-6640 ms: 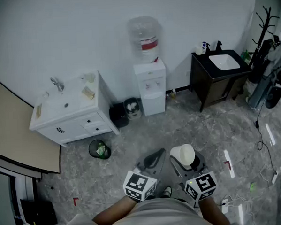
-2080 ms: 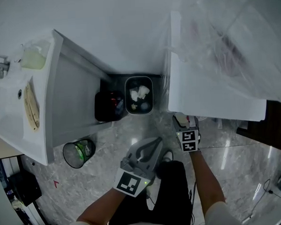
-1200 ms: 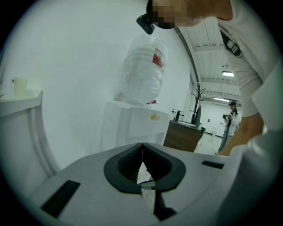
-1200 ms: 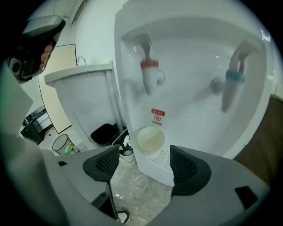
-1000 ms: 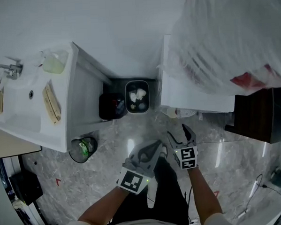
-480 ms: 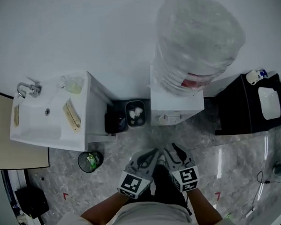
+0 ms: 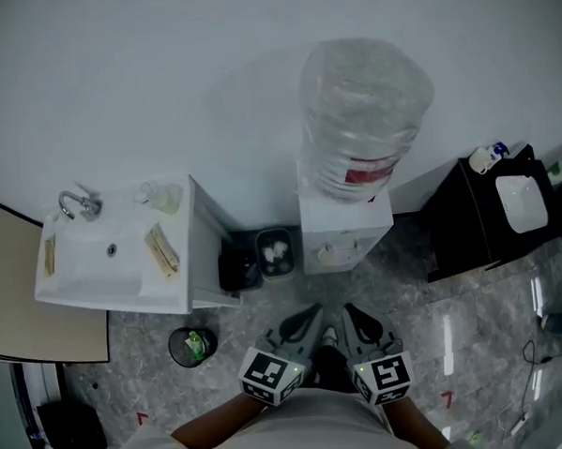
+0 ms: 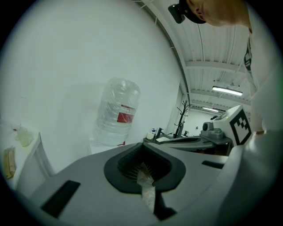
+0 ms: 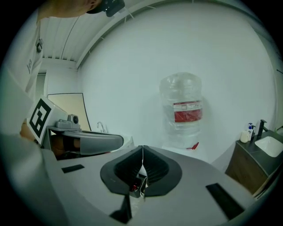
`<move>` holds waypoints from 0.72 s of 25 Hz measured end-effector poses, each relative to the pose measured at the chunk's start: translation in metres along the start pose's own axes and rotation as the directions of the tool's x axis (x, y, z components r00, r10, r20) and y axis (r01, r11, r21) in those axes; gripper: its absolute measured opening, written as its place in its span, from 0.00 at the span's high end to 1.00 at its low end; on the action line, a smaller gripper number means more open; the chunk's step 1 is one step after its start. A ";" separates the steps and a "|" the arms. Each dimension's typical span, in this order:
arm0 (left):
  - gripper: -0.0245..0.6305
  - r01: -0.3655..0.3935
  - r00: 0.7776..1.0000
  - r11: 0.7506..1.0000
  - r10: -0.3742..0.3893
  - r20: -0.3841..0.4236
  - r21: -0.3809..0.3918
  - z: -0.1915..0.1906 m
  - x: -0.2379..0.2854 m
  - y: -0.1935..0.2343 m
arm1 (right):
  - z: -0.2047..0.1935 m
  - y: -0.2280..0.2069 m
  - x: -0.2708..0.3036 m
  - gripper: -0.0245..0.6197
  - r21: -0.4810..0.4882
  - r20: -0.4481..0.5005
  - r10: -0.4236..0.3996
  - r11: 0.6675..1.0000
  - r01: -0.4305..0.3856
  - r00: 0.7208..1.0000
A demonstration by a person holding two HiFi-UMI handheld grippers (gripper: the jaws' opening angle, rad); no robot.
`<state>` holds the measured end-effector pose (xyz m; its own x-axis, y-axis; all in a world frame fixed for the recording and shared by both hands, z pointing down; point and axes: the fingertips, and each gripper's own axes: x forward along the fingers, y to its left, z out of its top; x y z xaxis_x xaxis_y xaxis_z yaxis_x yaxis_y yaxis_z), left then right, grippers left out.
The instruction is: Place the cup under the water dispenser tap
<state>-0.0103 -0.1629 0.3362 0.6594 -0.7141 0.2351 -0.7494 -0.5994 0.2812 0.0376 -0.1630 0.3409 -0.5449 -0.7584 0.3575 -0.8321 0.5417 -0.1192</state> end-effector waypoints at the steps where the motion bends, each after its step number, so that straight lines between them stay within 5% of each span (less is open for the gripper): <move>1: 0.95 0.006 1.000 1.000 -0.006 0.006 0.010 0.004 -0.001 -0.002 | 0.006 0.001 -0.003 0.94 -0.003 0.015 -0.005 1.000 0.005 1.000; 18: 0.95 0.023 0.998 0.998 -0.026 0.049 0.065 0.023 -0.012 -0.010 | 0.026 0.015 -0.008 0.94 -0.052 0.040 -0.003 0.999 0.006 0.999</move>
<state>-0.0126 -0.1565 0.3091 0.6753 -0.7148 0.1817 -0.7362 -0.6382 0.2251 0.0266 -0.1578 0.3124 -0.5458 -0.7743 0.3202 -0.8286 0.5557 -0.0685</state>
